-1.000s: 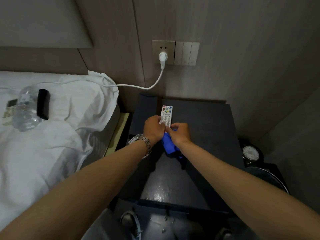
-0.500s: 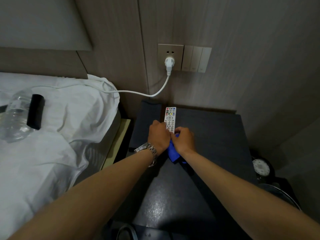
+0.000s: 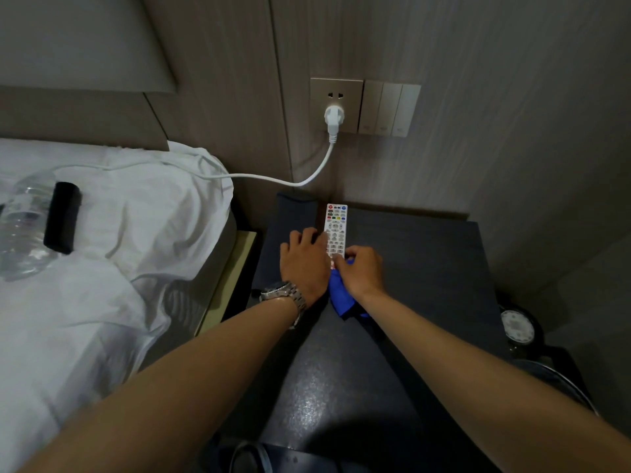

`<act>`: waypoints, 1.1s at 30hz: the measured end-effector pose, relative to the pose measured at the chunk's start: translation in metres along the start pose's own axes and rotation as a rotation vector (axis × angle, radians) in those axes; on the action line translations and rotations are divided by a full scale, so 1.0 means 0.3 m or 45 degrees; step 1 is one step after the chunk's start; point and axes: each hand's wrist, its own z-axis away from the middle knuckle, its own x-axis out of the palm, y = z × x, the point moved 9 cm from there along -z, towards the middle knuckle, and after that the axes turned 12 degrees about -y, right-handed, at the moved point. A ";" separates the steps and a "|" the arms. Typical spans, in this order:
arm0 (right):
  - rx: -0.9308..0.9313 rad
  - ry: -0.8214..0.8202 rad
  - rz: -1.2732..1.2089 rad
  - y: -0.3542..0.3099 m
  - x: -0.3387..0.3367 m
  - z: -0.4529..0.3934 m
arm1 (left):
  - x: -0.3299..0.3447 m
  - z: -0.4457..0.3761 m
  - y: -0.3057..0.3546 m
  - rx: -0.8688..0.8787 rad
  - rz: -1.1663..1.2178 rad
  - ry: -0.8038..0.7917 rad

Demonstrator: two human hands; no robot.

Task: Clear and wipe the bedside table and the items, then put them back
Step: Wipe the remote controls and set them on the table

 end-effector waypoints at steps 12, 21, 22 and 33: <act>0.057 0.227 0.168 -0.107 -0.120 0.099 | -0.111 0.047 -0.028 -0.048 0.171 0.078; 0.027 0.092 0.113 -0.399 0.013 0.173 | -0.292 0.216 -0.266 -0.238 0.215 0.231; 0.023 0.028 0.083 -0.427 0.058 0.178 | -0.308 0.237 -0.299 -0.262 0.246 0.239; -0.083 -0.364 -0.100 -0.744 0.429 0.291 | -0.460 0.409 -0.735 -0.621 0.240 0.284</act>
